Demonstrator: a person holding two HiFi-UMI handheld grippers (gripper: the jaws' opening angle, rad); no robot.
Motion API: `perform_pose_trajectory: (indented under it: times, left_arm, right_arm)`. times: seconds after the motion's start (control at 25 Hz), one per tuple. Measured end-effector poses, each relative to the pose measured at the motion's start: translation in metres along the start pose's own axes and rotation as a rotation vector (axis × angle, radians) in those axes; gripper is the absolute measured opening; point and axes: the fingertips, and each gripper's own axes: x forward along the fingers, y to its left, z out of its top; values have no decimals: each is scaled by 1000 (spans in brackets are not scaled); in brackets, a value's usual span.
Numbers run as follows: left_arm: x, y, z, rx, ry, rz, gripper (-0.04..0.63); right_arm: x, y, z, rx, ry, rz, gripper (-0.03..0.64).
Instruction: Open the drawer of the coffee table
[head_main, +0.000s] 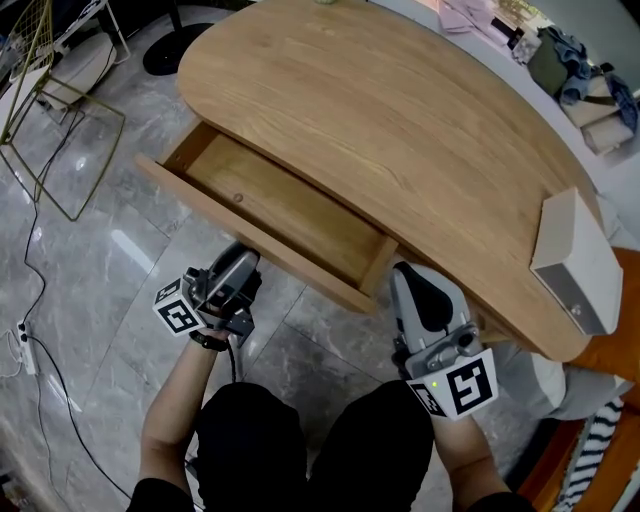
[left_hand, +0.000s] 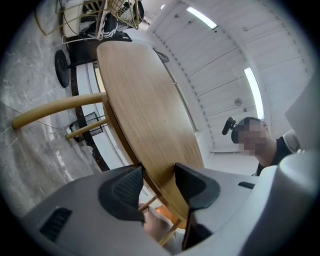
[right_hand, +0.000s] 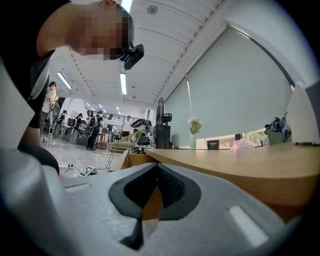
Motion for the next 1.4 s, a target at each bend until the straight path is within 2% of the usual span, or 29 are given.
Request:
perform_pose_trajectory:
  times: [0.16,0.32,0.56,0.6,0.64,0.76,0.88,0.96,1.16,1.4]
  left_arm:
    - [2,0,0,23,4,-18,184]
    - [0,-3,-2,36,17,17,187]
    - [-11,-9,-5,4,121,214,187]
    - [-13,-13,-1,-3,121,242,163]
    - [-14,-17,5,-8,113,266,108]
    - [-15,-25,19,13,107,363,72]
    - [-21,-28,20,60,182,517,35]
    - [-20,-37,20,81,247,582,19]
    - [-14,-73,24,98,336,659,8]
    - [14,-125,46,109,374,671,8]
  right_arm:
    - [2,-6,-3,13,-2,-13,5]
    - [4,-4,-7,47,24,-14,5]
    - [6,1,-7,165,159,-32,5]
    - [6,1,-5,191,178,-37,5]
    - [6,0,-2,211,192,-41,5]
    - [6,1,10,217,241,-45,5]
    - [6,5,29,208,290,-45,5]
    - [4,6,46,200,311,-49,5]
    - [-6,13,91,195,354,-61,5]
    - [-17,20,149,225,388,-80,5]
